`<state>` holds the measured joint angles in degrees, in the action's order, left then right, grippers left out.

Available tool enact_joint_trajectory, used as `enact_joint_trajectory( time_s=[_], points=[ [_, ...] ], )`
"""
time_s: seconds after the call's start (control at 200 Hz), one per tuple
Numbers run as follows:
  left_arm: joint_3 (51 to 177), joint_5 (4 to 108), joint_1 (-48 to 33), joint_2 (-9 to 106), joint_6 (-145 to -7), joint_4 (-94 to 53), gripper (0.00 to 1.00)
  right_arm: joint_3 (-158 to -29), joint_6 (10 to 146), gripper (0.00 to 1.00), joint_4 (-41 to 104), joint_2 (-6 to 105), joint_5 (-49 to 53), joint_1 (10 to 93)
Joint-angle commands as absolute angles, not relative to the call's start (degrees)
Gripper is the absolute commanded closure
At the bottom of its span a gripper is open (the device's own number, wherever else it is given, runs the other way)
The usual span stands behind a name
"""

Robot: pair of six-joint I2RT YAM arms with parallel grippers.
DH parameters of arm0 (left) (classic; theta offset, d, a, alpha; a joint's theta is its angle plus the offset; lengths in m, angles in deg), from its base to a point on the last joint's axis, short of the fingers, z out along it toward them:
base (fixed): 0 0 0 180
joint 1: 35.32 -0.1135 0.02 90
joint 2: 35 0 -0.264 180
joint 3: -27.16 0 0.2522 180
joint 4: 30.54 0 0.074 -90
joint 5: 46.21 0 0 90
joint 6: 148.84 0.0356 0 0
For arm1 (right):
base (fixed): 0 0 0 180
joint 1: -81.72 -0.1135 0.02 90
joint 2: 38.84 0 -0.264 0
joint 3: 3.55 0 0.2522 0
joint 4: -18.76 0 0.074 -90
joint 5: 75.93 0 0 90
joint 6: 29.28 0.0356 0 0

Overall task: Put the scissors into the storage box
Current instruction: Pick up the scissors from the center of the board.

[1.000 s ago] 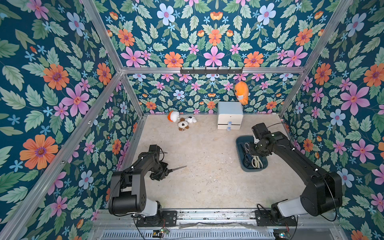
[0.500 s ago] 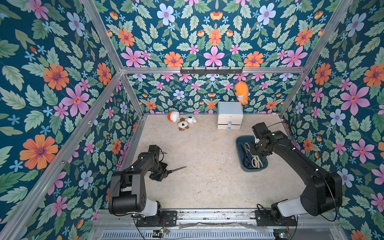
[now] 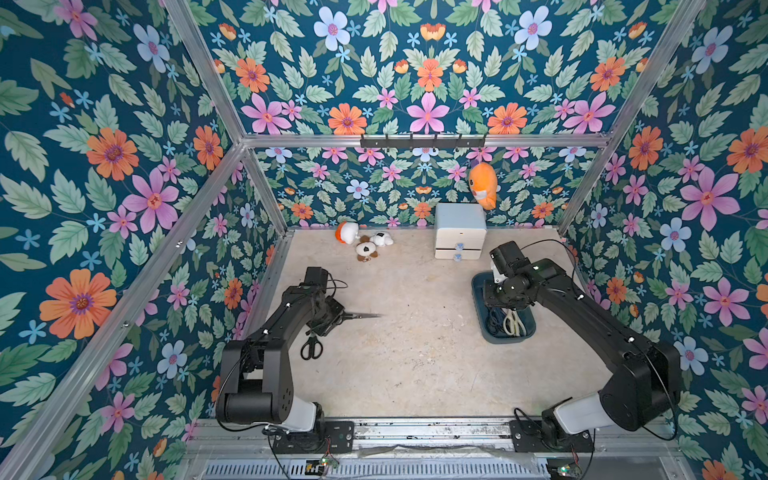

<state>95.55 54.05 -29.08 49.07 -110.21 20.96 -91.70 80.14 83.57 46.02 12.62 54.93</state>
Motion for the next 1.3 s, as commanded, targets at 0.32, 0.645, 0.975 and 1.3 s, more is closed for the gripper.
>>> enact_joint_trajectory(
  time_s=[0.32,0.645,0.975,1.3],
  points=[
    [108.8,50.3,-10.1,54.8,-99.9,21.8,1.0,-89.6,95.4,0.68,65.8,46.1,-5.9,47.8],
    [114.1,51.1,1.9,58.2,-97.4,18.3,1.0,-87.0,105.1,0.64,50.3,49.1,-9.3,43.6],
    [112.6,51.0,6.3,55.5,-96.5,16.1,1.0,-88.6,104.8,0.64,50.5,53.9,-7.9,41.9],
    [109.6,51.5,6.6,51.9,-97.4,14.6,1.0,-89.4,104.5,0.74,49.8,55.2,-8.0,40.9]
  ],
)
